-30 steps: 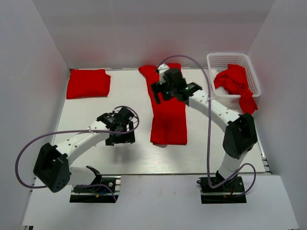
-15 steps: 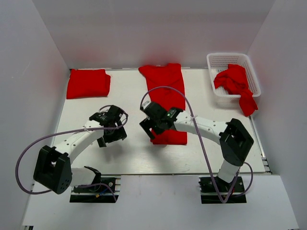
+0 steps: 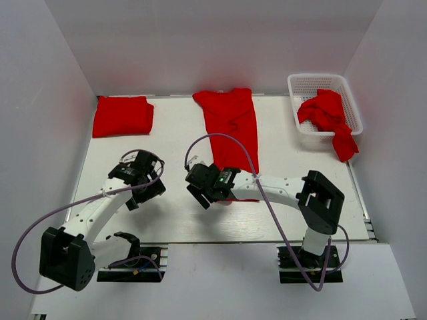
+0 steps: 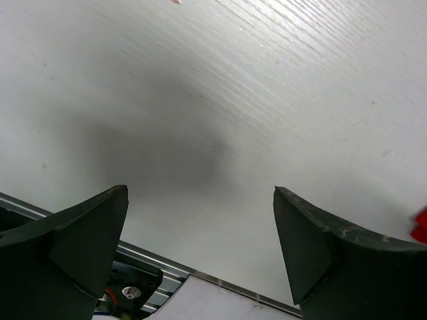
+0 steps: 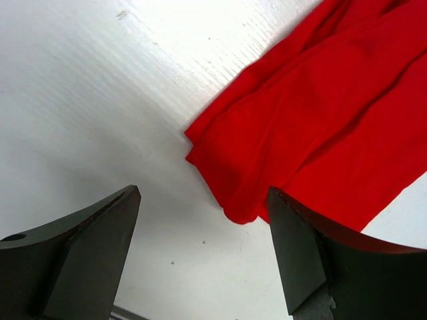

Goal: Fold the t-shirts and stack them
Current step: Rotate the tshirt 90 degrees

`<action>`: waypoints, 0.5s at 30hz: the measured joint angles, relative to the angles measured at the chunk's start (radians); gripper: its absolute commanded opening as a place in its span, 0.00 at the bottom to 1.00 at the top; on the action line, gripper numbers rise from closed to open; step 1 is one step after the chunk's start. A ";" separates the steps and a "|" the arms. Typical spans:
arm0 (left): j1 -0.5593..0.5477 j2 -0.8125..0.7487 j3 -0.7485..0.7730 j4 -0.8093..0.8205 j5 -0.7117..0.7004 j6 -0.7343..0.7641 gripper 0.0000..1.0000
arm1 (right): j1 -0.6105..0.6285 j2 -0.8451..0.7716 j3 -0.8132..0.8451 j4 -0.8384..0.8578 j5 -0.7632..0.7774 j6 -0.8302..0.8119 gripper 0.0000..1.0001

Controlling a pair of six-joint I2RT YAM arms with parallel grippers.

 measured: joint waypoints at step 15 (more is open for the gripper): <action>0.036 -0.038 -0.003 -0.004 -0.006 0.003 1.00 | -0.006 0.072 0.000 0.023 0.034 0.081 0.56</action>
